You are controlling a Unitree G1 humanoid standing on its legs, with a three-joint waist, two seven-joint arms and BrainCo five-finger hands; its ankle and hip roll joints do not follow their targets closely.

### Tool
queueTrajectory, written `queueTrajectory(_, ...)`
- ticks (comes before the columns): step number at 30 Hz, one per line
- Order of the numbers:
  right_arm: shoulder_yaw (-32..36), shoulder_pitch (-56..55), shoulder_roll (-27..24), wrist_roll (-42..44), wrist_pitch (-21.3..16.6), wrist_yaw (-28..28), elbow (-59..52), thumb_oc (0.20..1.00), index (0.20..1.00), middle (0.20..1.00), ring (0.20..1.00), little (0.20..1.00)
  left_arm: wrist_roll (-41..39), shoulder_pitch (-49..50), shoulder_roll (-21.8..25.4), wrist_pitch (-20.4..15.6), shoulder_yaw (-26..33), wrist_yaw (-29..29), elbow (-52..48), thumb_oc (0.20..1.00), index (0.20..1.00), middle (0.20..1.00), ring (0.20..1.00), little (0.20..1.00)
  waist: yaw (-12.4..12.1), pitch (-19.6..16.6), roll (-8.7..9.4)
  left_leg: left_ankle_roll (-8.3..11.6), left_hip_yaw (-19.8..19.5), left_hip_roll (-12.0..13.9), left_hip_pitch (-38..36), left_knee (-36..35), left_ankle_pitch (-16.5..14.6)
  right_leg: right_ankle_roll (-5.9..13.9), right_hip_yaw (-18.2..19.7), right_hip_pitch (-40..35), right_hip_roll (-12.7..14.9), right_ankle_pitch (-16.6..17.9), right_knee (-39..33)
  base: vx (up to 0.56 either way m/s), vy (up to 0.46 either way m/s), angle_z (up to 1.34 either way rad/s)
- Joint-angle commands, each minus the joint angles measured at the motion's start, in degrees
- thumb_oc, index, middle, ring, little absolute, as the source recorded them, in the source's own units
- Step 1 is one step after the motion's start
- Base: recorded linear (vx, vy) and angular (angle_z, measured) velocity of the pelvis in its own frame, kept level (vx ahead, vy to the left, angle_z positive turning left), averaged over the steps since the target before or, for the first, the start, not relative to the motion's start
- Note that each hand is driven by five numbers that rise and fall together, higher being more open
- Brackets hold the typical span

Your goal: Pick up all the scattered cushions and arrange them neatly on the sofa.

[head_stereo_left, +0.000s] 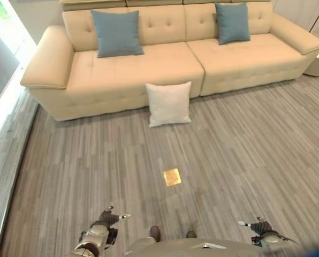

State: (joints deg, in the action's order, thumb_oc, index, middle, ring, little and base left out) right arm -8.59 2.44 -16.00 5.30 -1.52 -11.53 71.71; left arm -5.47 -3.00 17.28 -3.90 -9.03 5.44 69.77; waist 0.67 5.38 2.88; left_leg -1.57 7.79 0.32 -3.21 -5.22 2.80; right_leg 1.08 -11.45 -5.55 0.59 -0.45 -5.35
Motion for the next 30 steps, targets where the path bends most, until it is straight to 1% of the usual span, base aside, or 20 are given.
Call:
queueTrajectory(1,-2.19,2.77,-2.21,-1.31,-0.27,-1.03,0.92,1.000,1.000,1.000,1.000,1.000,1.13,-2.71,0.53,-0.60,-0.38,2.15,3.14,1.000,1.000,1.000,1.000,1.000,-0.50,0.80,0.50,5.00,1.35,3.34,-4.12,0.22,-6.15,7.56,-3.16,0.06,7.18,0.88,1.32,0.03,-0.045,-0.07)
queueTrajectory(7,-3.20,2.56,-1.24,-1.64,-0.39,-0.93,0.51,1.000,1.000,1.000,1.000,1.000,1.38,-2.02,-0.61,-0.39,-0.71,2.63,3.46,1.000,1.000,1.000,1.000,1.000,-0.84,0.66,0.58,5.33,0.88,3.74,-4.77,0.22,-6.22,7.34,-3.20,-1.18,6.49,0.39,0.35,0.03,-0.029,-0.03)
queueTrajectory(14,-3.19,2.98,-0.63,-1.21,-0.40,-0.81,0.65,1.000,1.000,1.000,1.000,1.000,2.08,-1.82,-0.95,0.03,-0.68,3.13,4.16,1.000,1.000,1.000,1.000,1.000,-0.97,0.73,0.60,4.84,0.92,3.50,-5.14,0.22,-6.58,7.50,-2.57,-1.21,6.64,0.54,0.48,0.01,0.015,-0.04)
queueTrajectory(15,-3.40,3.31,-0.52,-1.57,-0.17,-0.73,0.41,1.000,1.000,1.000,1.000,1.000,2.16,-1.89,-0.95,0.08,-0.70,3.20,4.26,1.000,1.000,1.000,1.000,1.000,-1.10,0.90,0.65,4.42,0.95,3.20,-4.91,0.22,-6.56,7.65,-2.10,-0.55,6.89,0.75,0.99,0.00,0.060,-0.10)
queueTrajectory(18,-3.53,3.57,-0.53,-1.74,0.02,-0.75,0.45,1.000,1.000,1.000,1.000,1.000,2.07,-2.08,-0.92,0.08,-0.78,3.20,4.18,1.000,1.000,1.000,1.000,1.000,-1.26,1.11,0.72,4.10,0.89,2.96,-4.50,0.66,-6.73,7.78,-1.73,-0.08,7.20,0.89,1.44,0.00,0.049,-0.06)
queueTrajectory(24,-3.95,4.37,-0.39,-1.92,0.22,-0.30,-0.76,1.000,1.000,1.000,1.000,1.000,1.55,-2.60,-0.40,-0.12,-0.60,3.12,3.61,1.000,1.000,1.000,1.000,1.000,-1.77,1.99,1.30,2.41,0.25,1.63,-1.19,5.88,-9.16,8.26,-0.20,2.56,8.70,1.37,3.84,-0.01,0.070,-0.12)
queueTrajectory(27,-4.29,4.86,-0.57,-2.23,0.25,-0.34,-1.30,1.000,1.000,1.000,1.000,1.000,1.12,-3.11,-0.23,-0.39,-0.72,3.08,3.14,1.000,1.000,1.000,1.000,1.000,-2.21,2.83,1.33,1.26,-1.21,0.57,0.54,8.20,-10.51,8.47,0.85,4.82,9.65,1.13,6.99,-0.03,0.106,-0.12)
queueTrajectory(28,-4.51,5.23,-0.70,-2.42,0.33,-0.29,-1.62,1.000,1.000,1.000,1.000,1.000,0.87,-3.33,-0.19,-0.35,-0.72,2.98,3.10,1.000,1.000,1.000,1.000,1.000,-2.28,3.73,1.20,0.42,-2.23,-0.13,0.96,9.20,-11.30,8.74,1.56,7.01,10.14,1.24,11.34,-0.04,0.160,-0.17)
queueTrajectory(30,-4.86,5.78,-0.76,-2.45,0.38,-0.19,-2.32,1.000,1.000,1.000,1.000,1.000,0.98,-3.62,0.26,-0.25,-0.99,3.09,2.84,1.000,1.000,1.000,1.000,1.000,-1.79,4.56,0.97,-0.53,-2.33,-0.32,1.46,9.80,-11.53,8.98,2.45,10.63,10.50,2.22,17.24,-0.03,0.121,-0.26)
